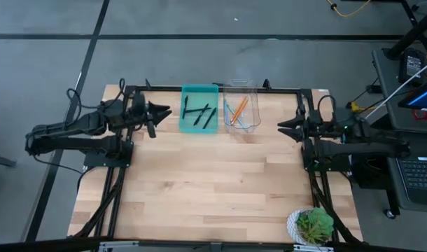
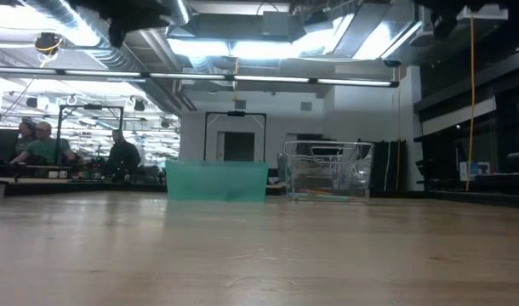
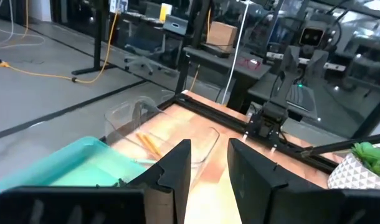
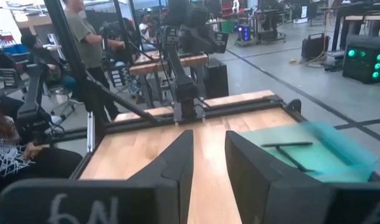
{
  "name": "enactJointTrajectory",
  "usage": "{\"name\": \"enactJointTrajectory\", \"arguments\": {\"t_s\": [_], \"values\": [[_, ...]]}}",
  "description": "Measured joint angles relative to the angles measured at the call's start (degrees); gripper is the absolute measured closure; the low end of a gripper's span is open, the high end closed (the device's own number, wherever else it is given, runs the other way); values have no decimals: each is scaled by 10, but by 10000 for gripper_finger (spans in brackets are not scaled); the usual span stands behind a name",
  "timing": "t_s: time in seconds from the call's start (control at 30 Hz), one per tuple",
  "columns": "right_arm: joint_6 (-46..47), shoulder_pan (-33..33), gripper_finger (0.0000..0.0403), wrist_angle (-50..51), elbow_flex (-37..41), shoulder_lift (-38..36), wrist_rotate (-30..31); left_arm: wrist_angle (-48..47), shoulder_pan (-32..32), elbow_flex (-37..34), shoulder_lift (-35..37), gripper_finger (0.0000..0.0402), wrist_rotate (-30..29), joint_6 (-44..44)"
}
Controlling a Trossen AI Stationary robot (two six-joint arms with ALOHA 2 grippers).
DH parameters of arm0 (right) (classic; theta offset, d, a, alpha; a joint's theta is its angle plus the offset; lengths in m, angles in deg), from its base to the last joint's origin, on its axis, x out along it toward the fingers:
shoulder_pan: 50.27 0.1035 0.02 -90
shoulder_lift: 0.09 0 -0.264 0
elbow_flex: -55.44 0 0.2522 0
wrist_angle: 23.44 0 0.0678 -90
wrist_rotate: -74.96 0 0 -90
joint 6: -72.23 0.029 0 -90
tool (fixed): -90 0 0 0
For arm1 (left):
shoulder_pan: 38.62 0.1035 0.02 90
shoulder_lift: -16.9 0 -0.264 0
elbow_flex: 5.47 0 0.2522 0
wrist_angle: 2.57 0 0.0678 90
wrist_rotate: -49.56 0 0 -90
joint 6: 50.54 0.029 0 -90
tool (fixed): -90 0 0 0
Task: Sort pens & pencils
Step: Return to Home Position
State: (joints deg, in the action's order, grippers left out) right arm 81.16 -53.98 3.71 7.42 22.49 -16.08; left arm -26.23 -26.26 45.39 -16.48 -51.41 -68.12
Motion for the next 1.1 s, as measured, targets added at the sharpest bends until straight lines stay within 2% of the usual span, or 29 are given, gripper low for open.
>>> {"name": "enactJointTrajectory", "arguments": {"t_s": [0.17,0.27,0.5,0.63,0.9,1.1], "values": [[0,0,309,-62,73,-23,0,63,0,-90,55,303,2,-1],[6,0,309,-63,88,-26,0,85,0,-124,79,303,12,-4],[11,0,309,-18,91,-48,35,84,-3,-162,154,303,14,-9],[13,0,309,-10,95,-79,35,78,-16,-188,193,303,15,-8],[14,0,309,-61,170,-144,35,111,-35,-237,240,303,11,8],[-3,0,309,-60,206,-187,35,140,-38,-281,277,303,26,17]]}}
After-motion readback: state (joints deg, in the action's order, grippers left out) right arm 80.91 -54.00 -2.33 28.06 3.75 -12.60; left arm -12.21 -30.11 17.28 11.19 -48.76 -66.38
